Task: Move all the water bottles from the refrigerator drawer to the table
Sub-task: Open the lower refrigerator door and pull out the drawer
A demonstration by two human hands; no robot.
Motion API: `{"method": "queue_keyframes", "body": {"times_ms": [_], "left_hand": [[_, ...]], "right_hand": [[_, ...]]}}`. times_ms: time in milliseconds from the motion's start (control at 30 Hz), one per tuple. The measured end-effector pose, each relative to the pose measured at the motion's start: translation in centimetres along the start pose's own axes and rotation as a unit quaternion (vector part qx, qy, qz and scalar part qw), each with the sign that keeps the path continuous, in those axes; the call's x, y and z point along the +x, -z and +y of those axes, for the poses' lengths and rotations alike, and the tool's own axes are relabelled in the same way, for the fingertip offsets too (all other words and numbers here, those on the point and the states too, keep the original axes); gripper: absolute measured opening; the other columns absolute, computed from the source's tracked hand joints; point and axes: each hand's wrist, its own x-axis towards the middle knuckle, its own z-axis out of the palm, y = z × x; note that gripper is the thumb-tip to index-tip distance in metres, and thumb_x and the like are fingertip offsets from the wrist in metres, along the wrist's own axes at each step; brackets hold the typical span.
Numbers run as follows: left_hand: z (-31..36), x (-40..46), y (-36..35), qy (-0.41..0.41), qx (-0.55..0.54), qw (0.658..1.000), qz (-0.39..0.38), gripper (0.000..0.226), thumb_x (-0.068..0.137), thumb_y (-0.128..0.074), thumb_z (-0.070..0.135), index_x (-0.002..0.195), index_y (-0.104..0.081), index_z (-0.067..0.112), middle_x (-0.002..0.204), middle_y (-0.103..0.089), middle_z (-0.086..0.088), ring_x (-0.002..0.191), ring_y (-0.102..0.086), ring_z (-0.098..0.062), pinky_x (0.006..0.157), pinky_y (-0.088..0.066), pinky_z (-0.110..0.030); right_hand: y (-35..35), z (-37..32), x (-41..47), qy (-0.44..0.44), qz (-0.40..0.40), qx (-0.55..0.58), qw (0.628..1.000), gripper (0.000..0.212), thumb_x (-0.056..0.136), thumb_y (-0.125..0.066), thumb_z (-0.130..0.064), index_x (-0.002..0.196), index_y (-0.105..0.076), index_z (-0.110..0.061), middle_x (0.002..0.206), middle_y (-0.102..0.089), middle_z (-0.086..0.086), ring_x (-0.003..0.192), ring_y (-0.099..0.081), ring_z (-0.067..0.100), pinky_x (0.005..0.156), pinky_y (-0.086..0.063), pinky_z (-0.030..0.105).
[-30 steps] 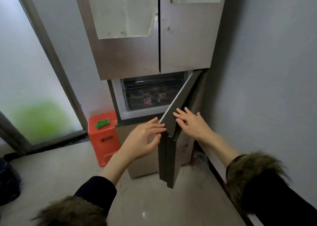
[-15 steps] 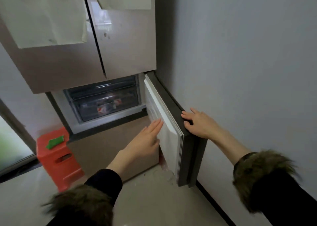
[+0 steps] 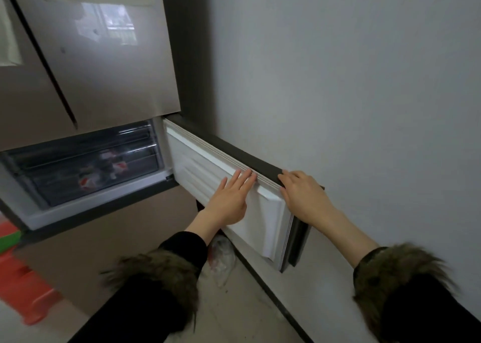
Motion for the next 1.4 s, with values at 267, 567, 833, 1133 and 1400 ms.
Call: {"method": "queue_keyframes", "body": {"times_ms": [267, 567, 833, 1133, 1400], "left_hand": [[1.7, 4.9, -0.6, 0.000, 0.009, 1.000, -0.013, 0.070, 0.094, -0.034, 0.004, 0.149, 0.005, 0.025, 0.157, 0.012, 0.002, 0.144, 0.014, -0.019, 0.117, 0.002, -0.041], [0.1, 5.4, 0.2, -0.006, -0.003, 0.999, -0.043, 0.062, 0.099, -0.034, 0.025, 0.149, 0.002, 0.024, 0.157, 0.011, 0.002, 0.144, 0.015, -0.019, 0.117, 0.003, -0.041], [-7.3, -3.3, 1.4, 0.110, -0.045, 0.993, 0.023, 0.065, 0.096, -0.039, 0.021, 0.149, -0.003, 0.021, 0.158, 0.006, -0.002, 0.145, 0.008, -0.018, 0.118, -0.001, -0.038], [-19.4, -15.3, 2.5, 0.300, -0.019, 0.952, 0.064, 0.064, 0.097, -0.035, 0.042, 0.149, -0.004, 0.024, 0.158, 0.004, 0.001, 0.145, 0.008, -0.016, 0.119, -0.001, -0.041], [-33.1, -20.2, 2.5, 0.364, 0.012, 0.929, 0.067, 0.066, 0.096, -0.031, 0.048, 0.149, -0.004, 0.023, 0.158, 0.002, -0.001, 0.146, 0.004, -0.019, 0.117, 0.000, -0.040]], "right_hand": [[-0.9, 2.7, 1.2, -0.075, -0.009, -0.023, 0.997, 0.057, 0.100, -0.029, -0.034, 0.147, -0.015, -0.005, 0.154, -0.021, 0.011, 0.142, -0.020, 0.025, 0.117, -0.016, 0.036], [-1.4, 1.4, 2.3, -0.099, -0.017, -0.028, 0.995, 0.059, 0.100, -0.026, -0.040, 0.149, -0.006, -0.014, 0.158, -0.008, 0.007, 0.146, -0.004, 0.023, 0.116, -0.004, 0.046], [-2.6, -6.4, 5.7, 0.031, 0.003, 0.016, 0.999, 0.058, 0.099, -0.029, -0.040, 0.149, -0.010, -0.018, 0.157, -0.015, 0.004, 0.145, -0.011, 0.022, 0.117, -0.006, 0.045], [-4.9, -22.5, 11.6, 0.183, -0.022, 0.066, 0.981, 0.062, 0.097, -0.033, -0.043, 0.149, -0.009, -0.020, 0.156, -0.016, 0.005, 0.145, -0.011, 0.021, 0.117, -0.007, 0.047], [-8.5, -34.9, 19.3, 0.223, -0.029, 0.064, 0.972, 0.062, 0.096, -0.036, -0.045, 0.148, -0.011, -0.024, 0.157, -0.011, 0.006, 0.145, -0.009, 0.023, 0.117, -0.006, 0.050]]}}
